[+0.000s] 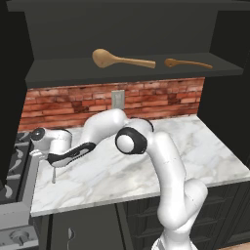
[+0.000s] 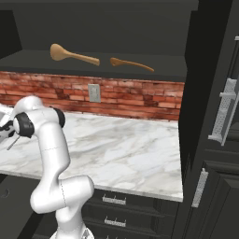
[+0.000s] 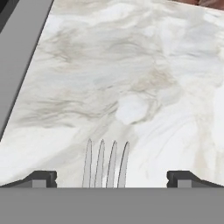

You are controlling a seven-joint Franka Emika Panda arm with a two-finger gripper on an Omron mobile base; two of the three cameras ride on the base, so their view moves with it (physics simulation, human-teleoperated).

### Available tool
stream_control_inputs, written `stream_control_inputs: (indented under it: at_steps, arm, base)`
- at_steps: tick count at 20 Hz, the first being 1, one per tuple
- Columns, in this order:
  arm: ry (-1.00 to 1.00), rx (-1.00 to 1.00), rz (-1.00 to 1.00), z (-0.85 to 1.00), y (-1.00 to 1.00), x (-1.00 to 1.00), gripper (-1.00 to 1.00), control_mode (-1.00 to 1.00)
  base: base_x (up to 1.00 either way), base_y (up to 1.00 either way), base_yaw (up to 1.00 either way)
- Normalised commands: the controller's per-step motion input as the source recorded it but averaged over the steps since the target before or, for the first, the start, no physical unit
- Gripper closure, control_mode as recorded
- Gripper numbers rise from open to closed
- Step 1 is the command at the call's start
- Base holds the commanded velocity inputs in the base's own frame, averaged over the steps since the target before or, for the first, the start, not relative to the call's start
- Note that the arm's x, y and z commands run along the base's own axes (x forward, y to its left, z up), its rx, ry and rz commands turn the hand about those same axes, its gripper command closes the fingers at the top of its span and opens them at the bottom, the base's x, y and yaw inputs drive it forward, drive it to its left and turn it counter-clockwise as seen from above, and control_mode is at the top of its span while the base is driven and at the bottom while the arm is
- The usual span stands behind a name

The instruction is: Organize the utensils by type. Pick up the wooden spoons from the counter and place them in the open cabinet. Then pick up the metallic utensils from the counter and place them in the open drawer.

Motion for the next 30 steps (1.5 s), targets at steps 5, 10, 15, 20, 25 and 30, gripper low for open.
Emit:
stream_control_inputs:
  at_steps: [5,10,15,20,25,30]
  arm:
    - [0.0,0.0,0.0,-0.16,0.04,0.07,-1.0,-1.0]
    - [0.0,0.0,0.0,-0.22,0.0,0.05,-1.0,-1.0]
    - [0.0,0.0,0.0,-0.24,0.0,0.04,-1.0,-1.0]
    - [0.0,0.0,0.0,-0.26,-0.04,0.0,-1.0,-1.0]
    - [0.0,0.0,0.0,-0.26,-0.19,0.0,-1.0,-1.0]
    - [0.0,0.0,0.0,-0.31,-0.23,-0.03,-1.0,-1.0]
  base:
    - [0.0,0.0,0.0]
    - [0.0,0.0,0.0]
    - [0.0,0.0,0.0]
    - [0.0,0.0,0.0]
    - [0.0,0.0,0.0]
    - [0.0,0.0,0.0]
